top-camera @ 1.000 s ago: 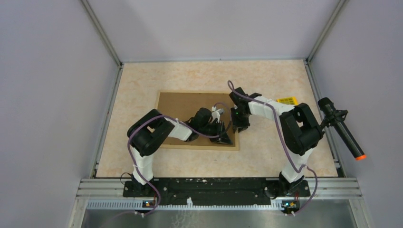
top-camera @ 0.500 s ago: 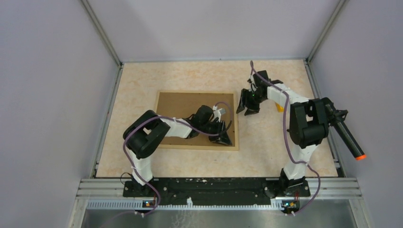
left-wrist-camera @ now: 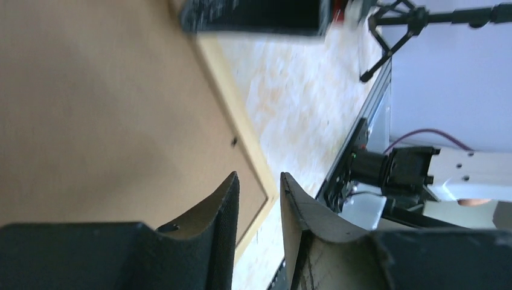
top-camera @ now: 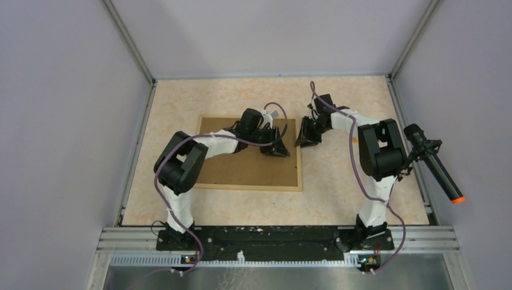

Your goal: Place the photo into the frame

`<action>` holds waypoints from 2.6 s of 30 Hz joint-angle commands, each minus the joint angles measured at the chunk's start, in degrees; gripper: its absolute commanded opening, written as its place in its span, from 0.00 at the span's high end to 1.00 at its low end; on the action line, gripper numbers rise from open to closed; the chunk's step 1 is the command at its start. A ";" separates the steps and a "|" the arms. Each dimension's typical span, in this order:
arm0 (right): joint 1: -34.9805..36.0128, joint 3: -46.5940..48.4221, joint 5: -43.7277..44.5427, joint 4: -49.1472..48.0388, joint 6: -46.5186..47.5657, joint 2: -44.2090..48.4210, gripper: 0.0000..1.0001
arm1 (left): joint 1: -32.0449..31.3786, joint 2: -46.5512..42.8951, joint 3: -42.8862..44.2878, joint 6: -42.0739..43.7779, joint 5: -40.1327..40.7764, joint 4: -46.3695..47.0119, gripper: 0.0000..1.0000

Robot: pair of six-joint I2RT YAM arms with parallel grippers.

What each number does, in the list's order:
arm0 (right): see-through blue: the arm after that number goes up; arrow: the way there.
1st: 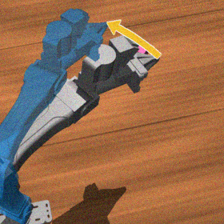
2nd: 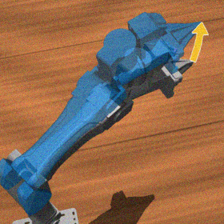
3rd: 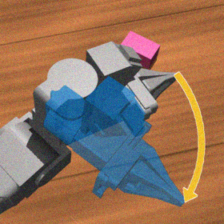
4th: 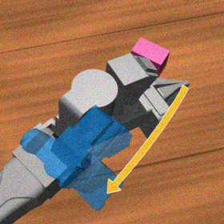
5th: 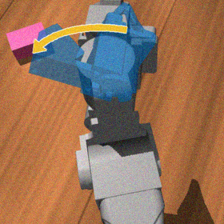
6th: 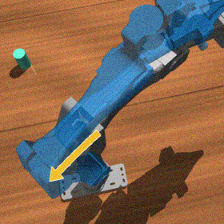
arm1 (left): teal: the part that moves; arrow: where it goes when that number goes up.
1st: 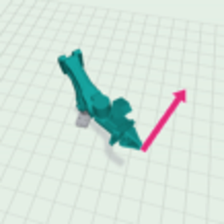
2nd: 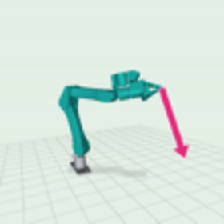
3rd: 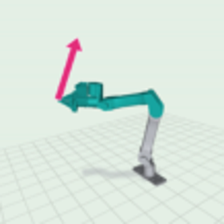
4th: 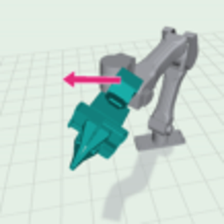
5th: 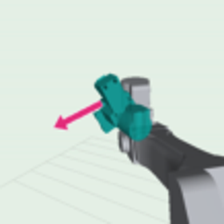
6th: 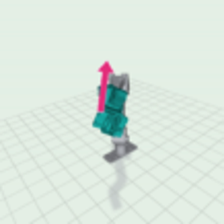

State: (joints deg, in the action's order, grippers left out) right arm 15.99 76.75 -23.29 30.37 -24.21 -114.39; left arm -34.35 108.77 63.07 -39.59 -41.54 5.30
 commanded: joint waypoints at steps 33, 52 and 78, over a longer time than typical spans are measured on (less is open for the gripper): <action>0.89 -7.67 3.08 -1.98 0.22 3.91 0.72 | 3.94 13.00 0.28 2.64 1.17 4.14 0.73; 3.90 1.00 17.05 5.58 -2.00 -6.47 0.71 | 3.94 11.66 -2.66 2.88 0.89 5.48 0.75; 9.47 21.82 16.89 14.67 6.20 -4.87 0.31 | 3.61 -1.06 1.00 7.85 1.71 -7.52 0.58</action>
State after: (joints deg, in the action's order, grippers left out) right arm 27.27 98.19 -4.05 54.65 -22.00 -124.57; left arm -30.24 115.44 62.83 -36.42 -43.35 8.97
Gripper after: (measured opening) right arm 0.624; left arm 0.358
